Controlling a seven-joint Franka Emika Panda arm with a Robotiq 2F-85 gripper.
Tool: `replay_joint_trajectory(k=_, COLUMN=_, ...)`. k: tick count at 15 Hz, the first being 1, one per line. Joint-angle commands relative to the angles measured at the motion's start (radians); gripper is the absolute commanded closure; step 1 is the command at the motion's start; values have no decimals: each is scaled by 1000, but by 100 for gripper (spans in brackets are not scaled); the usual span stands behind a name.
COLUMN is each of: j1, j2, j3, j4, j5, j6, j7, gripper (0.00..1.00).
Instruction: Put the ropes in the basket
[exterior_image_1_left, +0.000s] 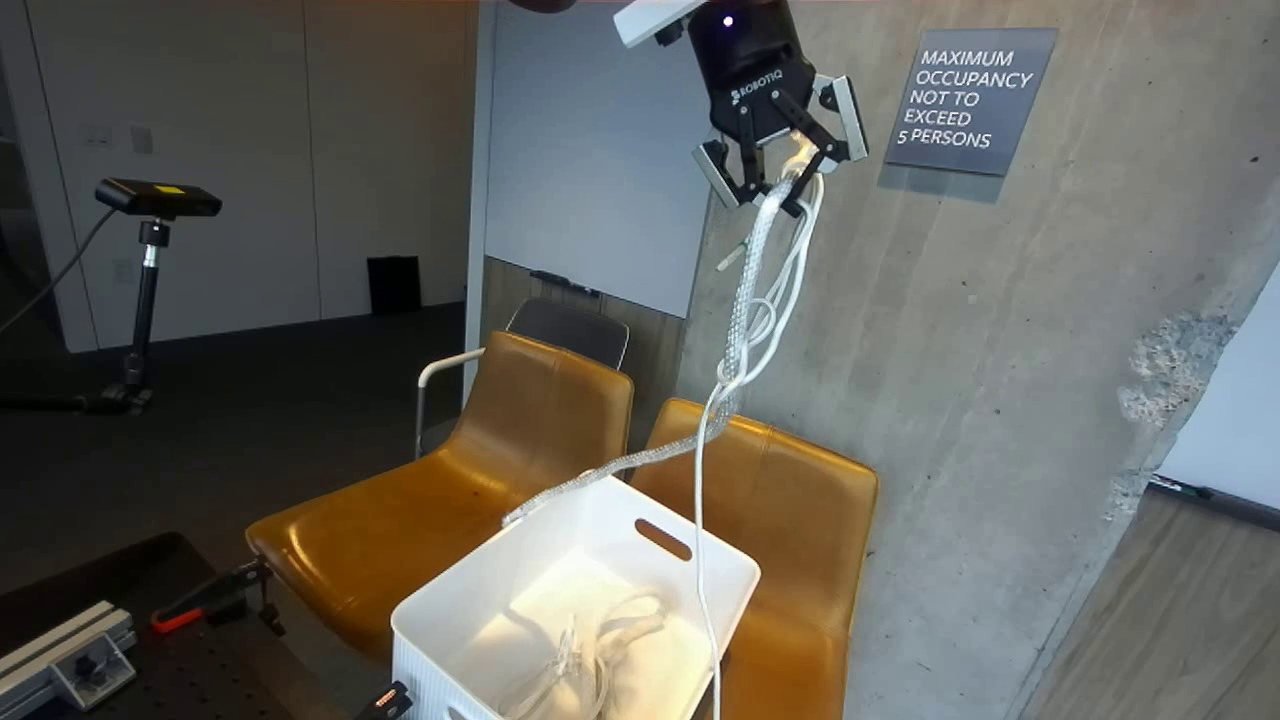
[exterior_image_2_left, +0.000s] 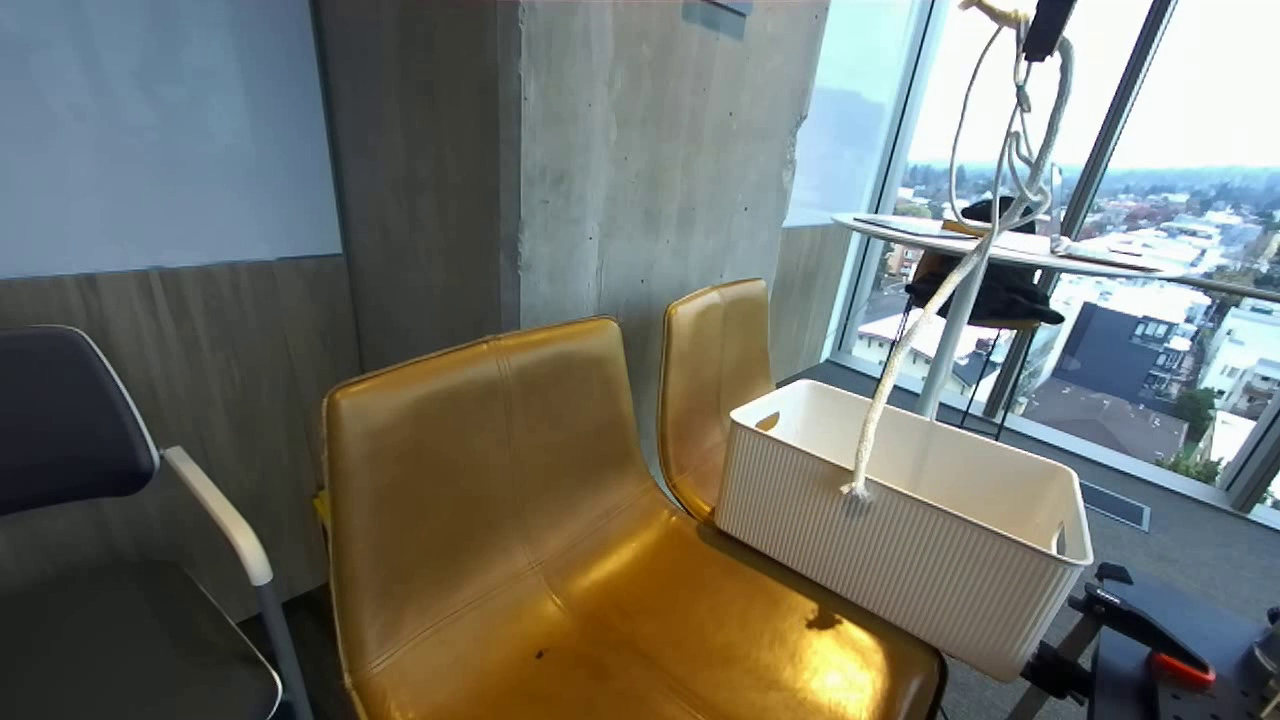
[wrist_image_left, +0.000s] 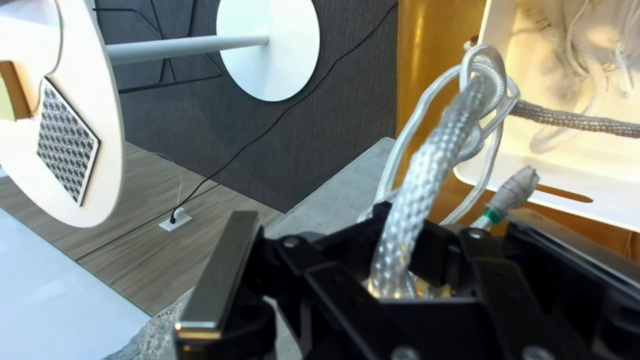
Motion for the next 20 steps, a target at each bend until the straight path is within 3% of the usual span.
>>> replay_joint_trajectory(k=1, j1=-16, j2=60, j3=-8, j4=157, j5=-11, j6=-65, j7=-65, gripper=100)
replay_joint_trajectory(k=10, j1=-2, j2=130, j3=0, j4=475, j5=-53, j6=-206, j7=-155, gripper=100)
replay_joint_trajectory(k=15, j1=77, j2=85, j3=21, j4=469, j5=-128, j6=-246, j7=-105, gripper=100)
replay_joint_trajectory(k=20, j1=169, j2=20, j3=46, j4=319, j5=-169, j6=-240, j7=22, gripper=100)
